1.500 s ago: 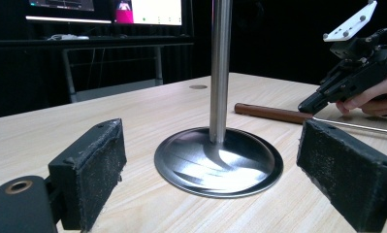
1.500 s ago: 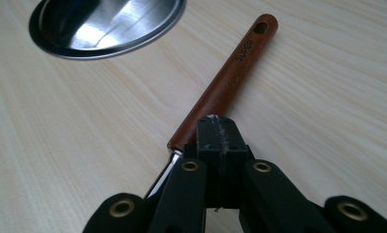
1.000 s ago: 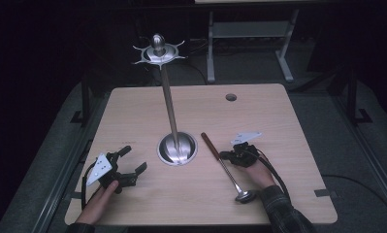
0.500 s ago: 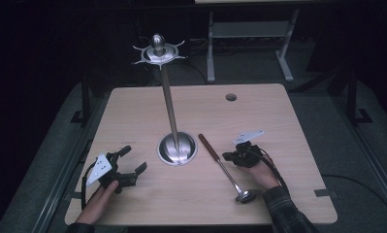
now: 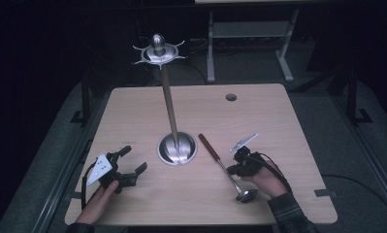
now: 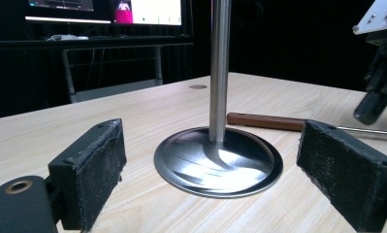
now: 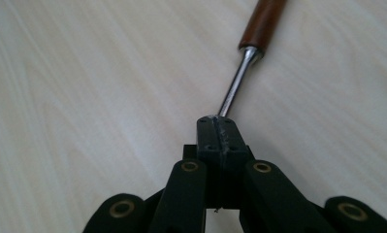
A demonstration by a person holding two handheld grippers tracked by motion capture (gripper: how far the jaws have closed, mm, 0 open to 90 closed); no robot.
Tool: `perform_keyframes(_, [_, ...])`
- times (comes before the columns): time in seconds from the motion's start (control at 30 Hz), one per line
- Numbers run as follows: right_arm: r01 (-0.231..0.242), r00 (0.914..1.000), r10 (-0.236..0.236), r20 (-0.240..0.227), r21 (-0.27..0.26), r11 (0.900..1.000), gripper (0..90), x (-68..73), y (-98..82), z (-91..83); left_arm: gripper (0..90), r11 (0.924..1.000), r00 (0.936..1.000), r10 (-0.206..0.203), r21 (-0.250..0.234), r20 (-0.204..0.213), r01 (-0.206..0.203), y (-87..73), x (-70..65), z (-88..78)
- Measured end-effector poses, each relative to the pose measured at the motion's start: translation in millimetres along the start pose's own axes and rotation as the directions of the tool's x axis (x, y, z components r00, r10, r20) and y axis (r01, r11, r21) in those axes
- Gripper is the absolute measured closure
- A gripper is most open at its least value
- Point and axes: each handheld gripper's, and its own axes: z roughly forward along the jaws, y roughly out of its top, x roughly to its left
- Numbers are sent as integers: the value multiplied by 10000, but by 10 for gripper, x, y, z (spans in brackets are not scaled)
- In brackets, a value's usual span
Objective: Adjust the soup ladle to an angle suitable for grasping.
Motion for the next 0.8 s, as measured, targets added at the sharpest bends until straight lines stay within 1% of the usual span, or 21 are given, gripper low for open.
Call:
perform_keyframes(0.03, [1,10000,-1,-54,95,10000,897,16,1,-4,97,10000,10000,-5,-3,0,5,0,0,0])
perform_keyframes(0.17, [76,9999,-64,-161,758,9971,898,93,14,-3,97,10000,10000,1,3,6,-1,0,0,0])
perform_keyframes(0.23, [124,9996,-94,-283,1081,9941,897,123,17,13,97,10000,10000,5,4,6,-5,0,-1,0])
perform_keyframes(0.3, [129,9993,-82,-377,1282,9917,897,154,14,29,97,10000,10000,1,2,7,-1,0,0,0])
perform_keyframes(0.37, [117,9993,-61,-376,1514,9884,898,169,5,49,97,10000,10000,-13,-2,7,13,0,0,0])
perform_keyframes(0.4, [51,9992,13,-409,1573,9875,897,176,0,52,97,10000,10000,-18,3,10,18,0,0,0])
perform_keyframes(0.57, [86,9988,3,-491,1796,9837,897,202,-16,65,97,10000,10000,-27,-7,18,27,0,2,0])
perform_keyframes(0.67, [81,9989,9,-472,1897,9818,898,207,-19,70,97,10000,10000,-23,-5,18,23,0,1,0])
perform_keyframes(0.8, [66,9995,0,-332,2012,9795,897,198,-27,76,97,10000,10000,-35,-7,14,35,0,1,0])
